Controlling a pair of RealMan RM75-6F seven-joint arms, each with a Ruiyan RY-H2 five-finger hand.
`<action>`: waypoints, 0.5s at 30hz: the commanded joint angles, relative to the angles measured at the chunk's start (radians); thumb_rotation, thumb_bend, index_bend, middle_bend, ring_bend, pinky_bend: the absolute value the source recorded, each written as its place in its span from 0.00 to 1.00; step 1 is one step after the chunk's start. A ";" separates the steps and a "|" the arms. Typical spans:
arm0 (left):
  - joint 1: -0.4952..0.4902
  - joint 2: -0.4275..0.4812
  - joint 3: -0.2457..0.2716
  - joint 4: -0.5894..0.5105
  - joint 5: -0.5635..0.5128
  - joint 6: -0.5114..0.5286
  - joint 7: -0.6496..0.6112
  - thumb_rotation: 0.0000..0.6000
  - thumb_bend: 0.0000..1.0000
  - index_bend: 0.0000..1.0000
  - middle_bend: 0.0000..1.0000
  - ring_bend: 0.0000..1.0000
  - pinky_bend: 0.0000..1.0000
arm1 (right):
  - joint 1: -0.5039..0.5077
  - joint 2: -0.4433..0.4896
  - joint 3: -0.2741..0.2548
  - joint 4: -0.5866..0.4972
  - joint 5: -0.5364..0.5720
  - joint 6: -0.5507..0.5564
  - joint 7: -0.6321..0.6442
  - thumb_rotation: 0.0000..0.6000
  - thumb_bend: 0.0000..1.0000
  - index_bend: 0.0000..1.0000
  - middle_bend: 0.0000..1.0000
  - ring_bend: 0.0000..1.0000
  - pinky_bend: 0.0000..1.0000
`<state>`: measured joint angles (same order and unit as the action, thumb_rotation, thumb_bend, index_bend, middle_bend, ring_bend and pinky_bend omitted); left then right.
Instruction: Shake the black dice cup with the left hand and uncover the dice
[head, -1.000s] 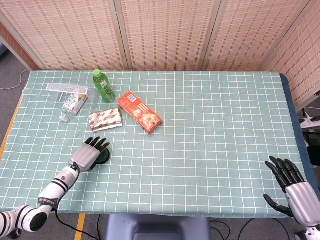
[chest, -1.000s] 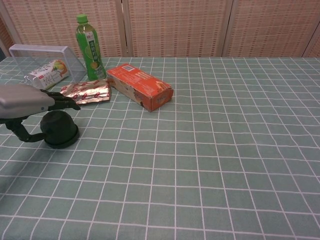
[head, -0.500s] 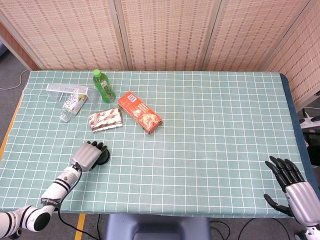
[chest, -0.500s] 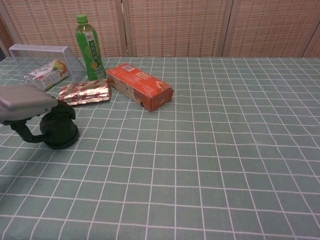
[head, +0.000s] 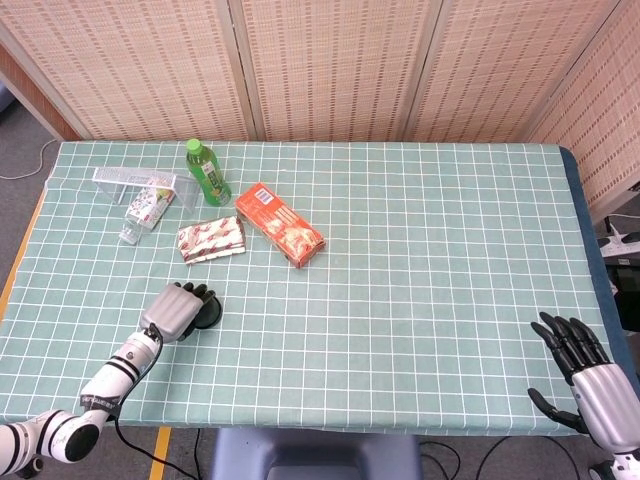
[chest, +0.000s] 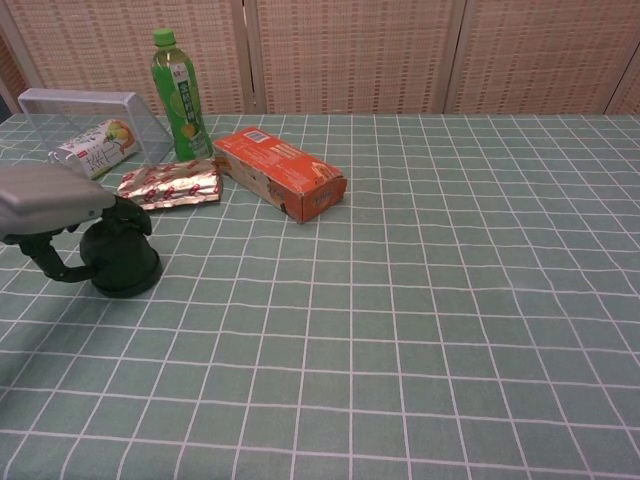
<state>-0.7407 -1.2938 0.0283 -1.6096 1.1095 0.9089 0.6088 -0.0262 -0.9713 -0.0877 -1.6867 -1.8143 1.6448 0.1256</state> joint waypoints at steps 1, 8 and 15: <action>0.003 0.009 -0.013 -0.015 0.002 0.013 -0.017 1.00 0.40 0.45 0.43 0.41 0.47 | 0.000 0.000 0.001 -0.001 0.002 0.000 0.001 1.00 0.20 0.00 0.00 0.00 0.00; 0.015 0.054 -0.038 -0.063 0.051 0.053 -0.074 1.00 0.40 0.46 0.44 0.42 0.48 | 0.001 -0.001 -0.001 -0.001 -0.001 -0.002 -0.002 1.00 0.20 0.00 0.00 0.00 0.00; 0.030 0.063 -0.046 0.022 -0.026 0.050 -0.052 1.00 0.40 0.46 0.45 0.43 0.52 | -0.004 0.003 -0.001 -0.001 -0.003 0.009 -0.001 1.00 0.20 0.00 0.00 0.00 0.00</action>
<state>-0.7192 -1.2229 -0.0129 -1.6310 1.1315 0.9682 0.5525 -0.0296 -0.9688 -0.0884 -1.6877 -1.8177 1.6538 0.1245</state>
